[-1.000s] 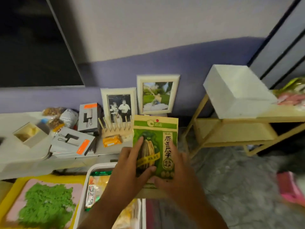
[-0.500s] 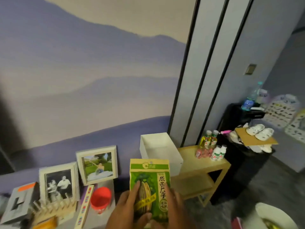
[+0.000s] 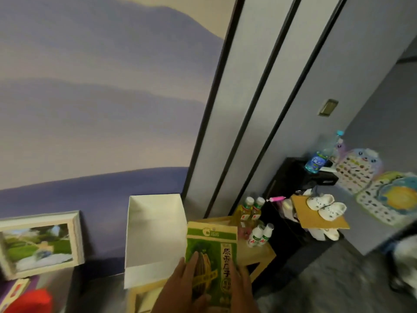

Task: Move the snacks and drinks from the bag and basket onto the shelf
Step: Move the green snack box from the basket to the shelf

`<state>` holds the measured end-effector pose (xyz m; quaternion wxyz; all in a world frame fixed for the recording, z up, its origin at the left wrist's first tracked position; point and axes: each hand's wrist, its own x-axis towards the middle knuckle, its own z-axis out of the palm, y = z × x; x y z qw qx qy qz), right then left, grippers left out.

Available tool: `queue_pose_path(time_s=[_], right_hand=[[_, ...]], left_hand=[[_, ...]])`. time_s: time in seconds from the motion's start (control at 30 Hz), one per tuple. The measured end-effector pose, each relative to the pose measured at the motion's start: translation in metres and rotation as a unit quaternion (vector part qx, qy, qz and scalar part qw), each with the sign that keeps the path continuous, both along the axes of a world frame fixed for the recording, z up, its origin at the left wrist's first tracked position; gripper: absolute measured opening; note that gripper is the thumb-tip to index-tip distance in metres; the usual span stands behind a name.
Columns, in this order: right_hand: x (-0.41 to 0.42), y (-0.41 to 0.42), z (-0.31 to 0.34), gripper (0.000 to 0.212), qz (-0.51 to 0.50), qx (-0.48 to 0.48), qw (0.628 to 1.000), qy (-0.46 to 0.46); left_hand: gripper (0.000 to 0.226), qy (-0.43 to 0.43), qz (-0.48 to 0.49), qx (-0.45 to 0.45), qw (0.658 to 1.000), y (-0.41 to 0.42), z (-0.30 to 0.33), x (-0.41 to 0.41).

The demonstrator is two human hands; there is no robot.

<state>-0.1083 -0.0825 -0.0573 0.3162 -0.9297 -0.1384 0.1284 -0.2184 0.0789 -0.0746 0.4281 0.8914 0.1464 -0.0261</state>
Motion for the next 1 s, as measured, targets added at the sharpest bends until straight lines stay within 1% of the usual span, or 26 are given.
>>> queue_pose_path(time_s=[0.03, 0.07, 0.1, 0.13, 0.17, 0.27, 0.37, 0.47, 0.6, 0.7, 0.77, 0.87, 0.93, 1.0], right_hand=[[0.001, -0.007, -0.019, 0.128, 0.065, -0.042, 0.997, -0.018], [0.016, -0.005, -0.011, 0.134, 0.086, -0.083, 0.993, -0.019], [0.029, -0.002, -0.006, 0.130, 0.088, -0.087, 0.992, -0.016], [0.034, 0.005, -0.006, 0.144, 0.108, -0.090, 0.990, -0.004], [0.045, 0.008, -0.009, 0.148, 0.129, -0.073, 0.989, 0.016], [0.089, 0.017, -0.026, 0.147, 0.189, -0.030, 0.982, -0.008], [0.129, 0.031, -0.045, 0.144, 0.232, -0.026, 0.972, -0.016], [0.170, 0.044, -0.072, 0.146, 0.273, -0.012, 0.962, -0.010], [0.211, 0.055, -0.107, 0.147, 0.281, -0.020, 0.959, 0.019], [0.234, 0.064, -0.132, 0.143, 0.291, -0.020, 0.956, 0.039], [0.245, 0.070, -0.157, 0.139, 0.294, -0.029, 0.955, 0.036], [0.253, 0.082, -0.190, 0.136, 0.297, -0.053, 0.952, 0.040], [0.256, 0.088, -0.200, 0.135, 0.302, -0.079, 0.949, 0.040], [0.258, 0.093, -0.209, 0.130, 0.298, -0.091, 0.949, 0.042]], left_hand=[[0.121, 0.008, 0.015, 0.017, 1.000, -0.004, 0.003, 0.018], [0.111, 0.017, 0.035, 0.015, 0.999, -0.008, 0.004, 0.033], [0.105, 0.018, 0.048, 0.015, 0.999, -0.010, 0.000, 0.050], [0.102, 0.013, 0.058, 0.023, 0.998, -0.011, 0.000, 0.064], [0.100, 0.016, 0.066, 0.029, 0.997, -0.009, -0.007, 0.078], [0.095, -0.001, 0.099, 0.030, 0.995, -0.005, -0.020, 0.111], [0.094, 0.006, 0.131, 0.042, 0.990, -0.001, -0.040, 0.141], [0.092, 0.018, 0.177, 0.038, 0.983, 0.002, -0.058, 0.169], [0.090, 0.059, 0.222, 0.026, 0.973, -0.001, -0.096, 0.210], [0.086, 0.116, 0.253, 0.013, 0.960, -0.001, -0.121, 0.241], [0.086, 0.153, 0.257, 0.019, 0.954, -0.001, -0.137, 0.258], [0.085, 0.166, 0.295, -0.004, 0.941, 0.001, -0.162, 0.271], [0.083, 0.164, 0.307, -0.022, 0.937, 0.003, -0.176, 0.273], [0.081, 0.165, 0.322, -0.020, 0.932, 0.007, -0.189, 0.273]])
